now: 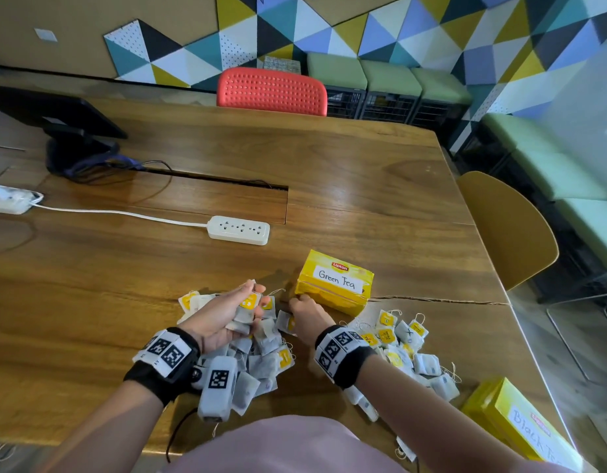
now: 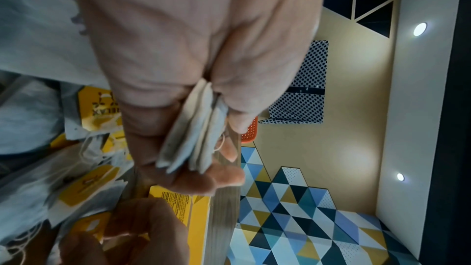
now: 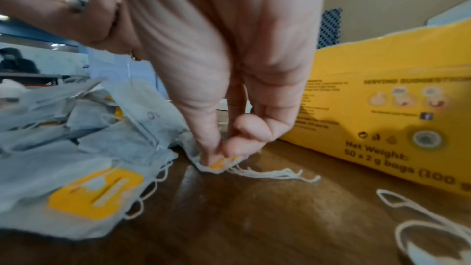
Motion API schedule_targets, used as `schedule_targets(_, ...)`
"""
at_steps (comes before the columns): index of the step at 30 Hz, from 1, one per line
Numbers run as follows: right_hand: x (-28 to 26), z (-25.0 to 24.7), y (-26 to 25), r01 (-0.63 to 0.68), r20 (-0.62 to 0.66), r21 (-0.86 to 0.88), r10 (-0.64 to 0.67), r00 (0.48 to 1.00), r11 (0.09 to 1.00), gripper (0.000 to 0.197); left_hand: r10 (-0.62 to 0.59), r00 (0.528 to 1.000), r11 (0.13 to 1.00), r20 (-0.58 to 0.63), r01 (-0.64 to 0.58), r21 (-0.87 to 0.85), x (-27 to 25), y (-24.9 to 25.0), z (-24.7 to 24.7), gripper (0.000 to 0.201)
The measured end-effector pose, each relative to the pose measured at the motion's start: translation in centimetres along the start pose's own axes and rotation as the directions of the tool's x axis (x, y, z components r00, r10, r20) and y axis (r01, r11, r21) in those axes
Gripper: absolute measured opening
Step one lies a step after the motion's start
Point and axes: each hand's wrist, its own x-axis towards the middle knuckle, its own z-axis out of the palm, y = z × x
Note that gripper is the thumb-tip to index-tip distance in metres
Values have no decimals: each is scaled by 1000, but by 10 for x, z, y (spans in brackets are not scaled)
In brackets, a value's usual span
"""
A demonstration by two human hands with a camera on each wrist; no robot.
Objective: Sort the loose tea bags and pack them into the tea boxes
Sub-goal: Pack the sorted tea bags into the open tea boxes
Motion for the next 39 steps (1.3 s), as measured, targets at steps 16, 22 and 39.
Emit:
schedule_targets(16, -49, -101, -19, 227, 25, 513, -279, 960, 828, 10, 86, 989, 987, -116, -69, 145, 15, -4, -1, 37)
schedule_targets(22, -37, -100, -44, 207, 78, 420, -263, 962, 883, 41, 32, 984, 980, -173, 3, 198, 12, -4, 19, 49)
schedule_targets(39, -21, -65, -27, -92, -58, 810, 235, 970, 579, 17, 231, 973, 962, -22, -226, 152, 16, -5, 21, 33)
